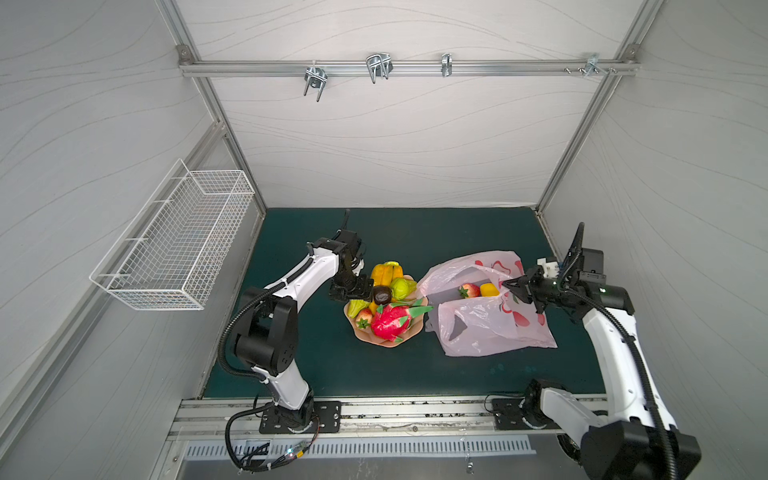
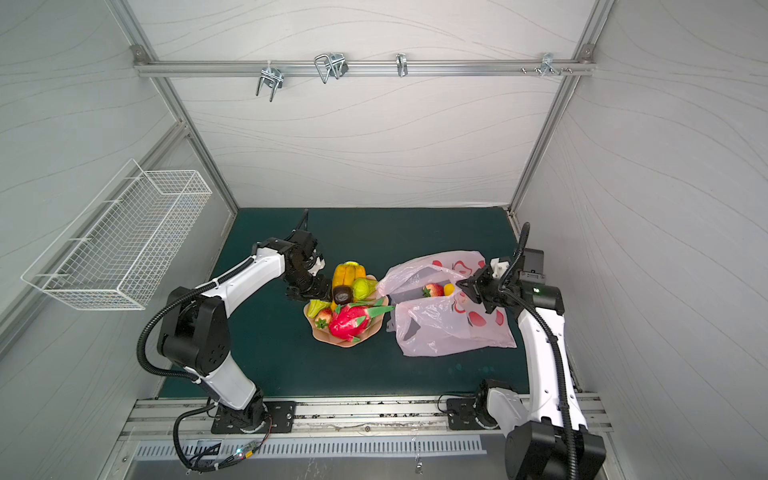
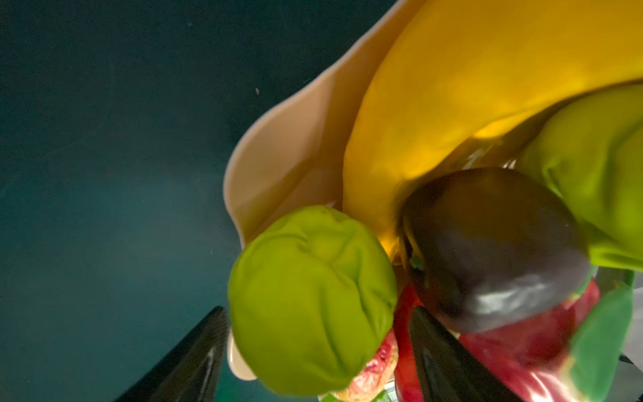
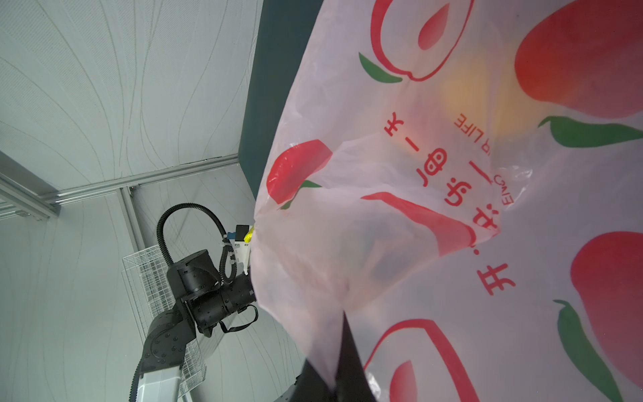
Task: Place the fruits into the plastic bag
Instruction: Pick up the fruit from the plate.
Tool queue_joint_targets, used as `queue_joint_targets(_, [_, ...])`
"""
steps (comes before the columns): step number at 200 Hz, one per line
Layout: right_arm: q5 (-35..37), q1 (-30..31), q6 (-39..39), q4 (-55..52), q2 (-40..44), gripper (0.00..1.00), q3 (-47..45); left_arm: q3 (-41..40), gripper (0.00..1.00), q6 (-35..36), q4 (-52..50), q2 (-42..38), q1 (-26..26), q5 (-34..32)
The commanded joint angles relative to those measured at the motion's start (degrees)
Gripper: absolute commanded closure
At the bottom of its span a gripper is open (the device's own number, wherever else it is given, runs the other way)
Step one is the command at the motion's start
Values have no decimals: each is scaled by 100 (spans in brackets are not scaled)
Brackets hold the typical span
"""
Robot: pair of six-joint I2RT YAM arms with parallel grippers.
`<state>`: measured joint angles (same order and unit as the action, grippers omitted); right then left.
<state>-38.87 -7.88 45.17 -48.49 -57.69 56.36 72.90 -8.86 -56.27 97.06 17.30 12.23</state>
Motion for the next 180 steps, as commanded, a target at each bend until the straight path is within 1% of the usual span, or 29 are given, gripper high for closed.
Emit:
queue_joint_targets(1, [-10,34,44,15,16,99,139,-34,18,25,134,82,-16,-25])
queue_joint_targets(56, [0,32,45,15,23,100,161,-210,34,34,234,48,-7,37])
queue_joint_targets(78, [1,32,49,24,13,100,165,-224,45,22,205,-20,-13,90])
queue_joint_targets(126, [-7,32,52,33,-7,100,198,-2,60,13,-39,-394,-10,183])
queue_joint_targets(180, [-37,32,31,18,-32,99,274,402,64,-94,-615,-1145,-16,236])
